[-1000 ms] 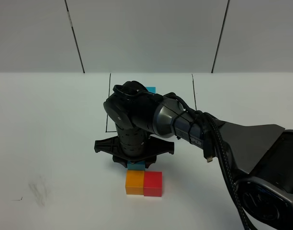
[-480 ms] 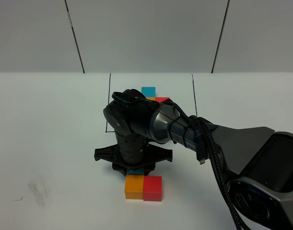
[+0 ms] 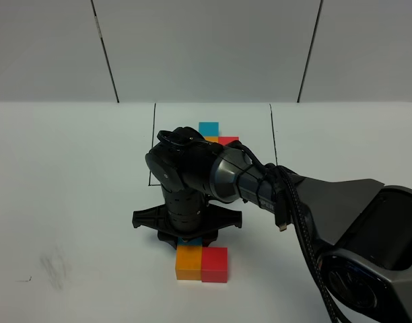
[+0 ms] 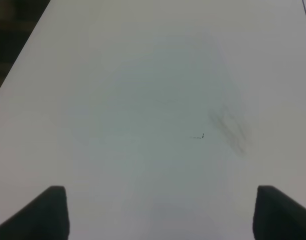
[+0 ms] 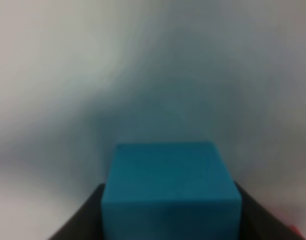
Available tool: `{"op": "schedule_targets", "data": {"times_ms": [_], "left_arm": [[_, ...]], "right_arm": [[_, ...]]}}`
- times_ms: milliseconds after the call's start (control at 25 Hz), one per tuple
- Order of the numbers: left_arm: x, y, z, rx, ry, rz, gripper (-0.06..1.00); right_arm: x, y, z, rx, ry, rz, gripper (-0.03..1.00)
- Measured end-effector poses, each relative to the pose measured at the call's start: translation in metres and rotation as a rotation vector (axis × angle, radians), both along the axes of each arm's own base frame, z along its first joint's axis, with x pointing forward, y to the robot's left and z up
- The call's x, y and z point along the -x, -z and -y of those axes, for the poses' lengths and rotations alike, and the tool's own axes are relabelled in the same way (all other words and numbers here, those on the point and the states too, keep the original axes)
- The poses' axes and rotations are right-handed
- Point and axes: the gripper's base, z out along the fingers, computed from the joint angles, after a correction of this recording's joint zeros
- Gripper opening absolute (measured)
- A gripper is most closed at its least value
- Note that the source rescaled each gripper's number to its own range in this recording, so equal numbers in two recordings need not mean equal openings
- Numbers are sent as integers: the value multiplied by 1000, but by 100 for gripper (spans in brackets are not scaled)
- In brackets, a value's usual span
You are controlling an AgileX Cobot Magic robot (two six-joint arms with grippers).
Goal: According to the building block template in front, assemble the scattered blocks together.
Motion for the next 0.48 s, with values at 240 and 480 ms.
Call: {"op": "schedule_targets", "data": {"times_ms": [240, 480], "left_arm": [[0, 0, 0, 0, 0, 0, 63], [0, 0, 0, 0, 0, 0, 63]], "right_arm": [[0, 0, 0, 1, -1, 1, 0], [0, 0, 1, 7, -3, 5, 0]]}}
